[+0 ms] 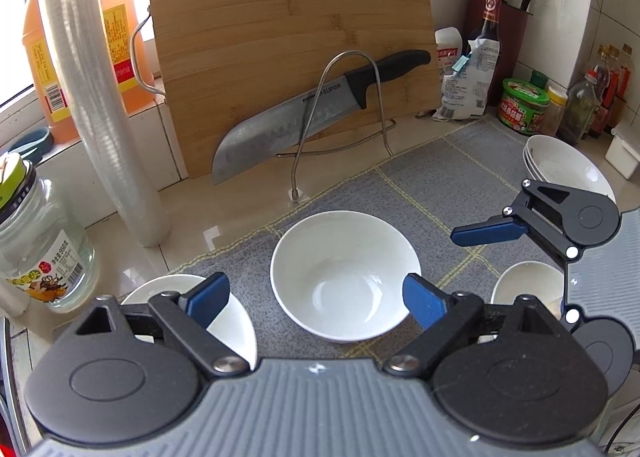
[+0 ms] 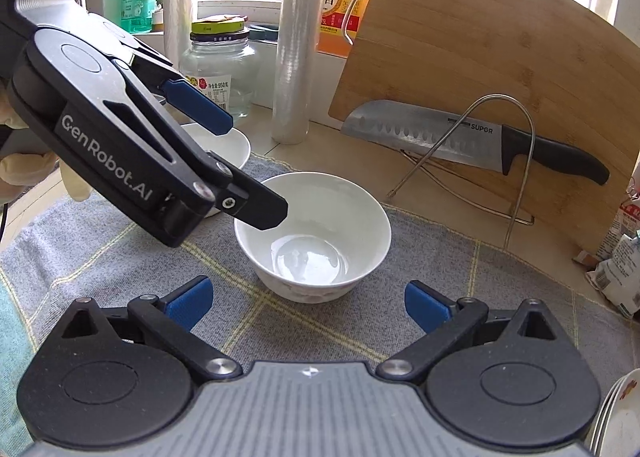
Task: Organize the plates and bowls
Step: 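Carry the white bowl with the left gripper over another white bowl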
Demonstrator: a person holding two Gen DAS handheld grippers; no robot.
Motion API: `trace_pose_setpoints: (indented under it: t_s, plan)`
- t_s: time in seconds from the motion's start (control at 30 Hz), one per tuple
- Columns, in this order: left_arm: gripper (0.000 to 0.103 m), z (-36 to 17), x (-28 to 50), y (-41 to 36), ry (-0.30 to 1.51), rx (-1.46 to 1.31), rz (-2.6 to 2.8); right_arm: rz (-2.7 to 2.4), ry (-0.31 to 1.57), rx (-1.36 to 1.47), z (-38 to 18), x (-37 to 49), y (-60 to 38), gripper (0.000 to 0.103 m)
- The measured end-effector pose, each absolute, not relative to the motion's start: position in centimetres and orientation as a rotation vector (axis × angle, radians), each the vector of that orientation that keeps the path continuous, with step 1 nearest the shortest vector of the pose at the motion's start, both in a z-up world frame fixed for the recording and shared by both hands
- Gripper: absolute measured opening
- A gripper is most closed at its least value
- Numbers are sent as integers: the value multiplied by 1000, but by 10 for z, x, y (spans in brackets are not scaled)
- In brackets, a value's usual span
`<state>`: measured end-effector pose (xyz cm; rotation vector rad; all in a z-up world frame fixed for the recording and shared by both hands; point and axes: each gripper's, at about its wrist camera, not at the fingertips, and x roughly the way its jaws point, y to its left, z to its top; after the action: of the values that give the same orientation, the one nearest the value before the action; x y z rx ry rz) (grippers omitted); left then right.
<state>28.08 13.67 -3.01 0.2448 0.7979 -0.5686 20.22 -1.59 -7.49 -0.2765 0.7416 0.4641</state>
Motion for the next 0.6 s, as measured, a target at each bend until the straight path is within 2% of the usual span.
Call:
trace_pose_setpoints:
  t_s: [0.33, 0.6]
  plan:
    - [93, -53, 321, 126, 859, 283, -592, 464, 794, -264, -87, 227, -13, 103]
    - [87, -65, 333, 118, 896, 300, -632, 470, 822, -266, -94, 239, -10, 103]
